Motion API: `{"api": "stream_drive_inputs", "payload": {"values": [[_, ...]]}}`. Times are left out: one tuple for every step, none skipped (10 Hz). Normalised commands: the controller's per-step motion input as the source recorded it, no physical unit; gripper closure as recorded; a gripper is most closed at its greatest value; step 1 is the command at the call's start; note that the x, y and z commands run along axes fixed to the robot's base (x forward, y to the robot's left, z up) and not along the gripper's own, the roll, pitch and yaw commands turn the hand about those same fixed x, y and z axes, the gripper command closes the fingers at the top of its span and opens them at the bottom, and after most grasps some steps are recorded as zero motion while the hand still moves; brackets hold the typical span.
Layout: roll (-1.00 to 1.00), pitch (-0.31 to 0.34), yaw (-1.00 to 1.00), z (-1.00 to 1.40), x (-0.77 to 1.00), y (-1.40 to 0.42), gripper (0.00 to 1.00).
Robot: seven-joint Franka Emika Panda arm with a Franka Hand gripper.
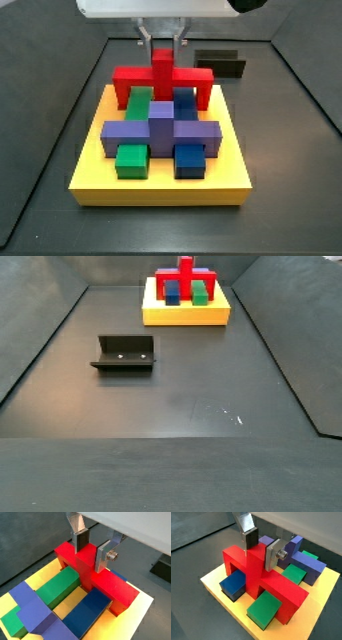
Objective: Pick up the red object. Move up. Move to above the board. Insert the red object.
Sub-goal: Insert the red object.
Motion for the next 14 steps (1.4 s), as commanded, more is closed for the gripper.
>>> {"api": "stream_drive_inputs", "payload": {"values": [[-0.03,0.103,0.01,-0.08,0.06,-0.11,1.0],[-0.03,0.087,0.13,-0.03,0.15,-0.25,1.0],[-0.08,0.096,0.15,0.0,0.25,-0.15,1.0],[-0.11,0.11,0.11,0.0,0.29,-0.03,1.0],[-0.1,0.106,0.05,0.0,0.25,0.0,1.0],[-0.23,0.0,0.0,-0.23,0.1,0.23,1.0],[-0.37,0.0,0.0,-0.22,0.13,0.38,1.0],[-0.39,-0.049,0.0,-0.25,0.11,0.34,1.0],[-0.25,-0.093,0.0,-0.35,0.02,0.14,1.0],[-0.15,-0.103,0.0,-0.49,0.0,0.0,1.0],[-0.06,-0.107,0.0,-0.56,-0.06,0.0,1.0],[0.0,-0.12,0.0,-0.59,-0.12,0.0,1.0],[0.0,-0.003,0.0,-0.27,0.0,0.0,1.0],[0.0,0.0,0.0,0.0,0.0,0.0,1.0]]}}
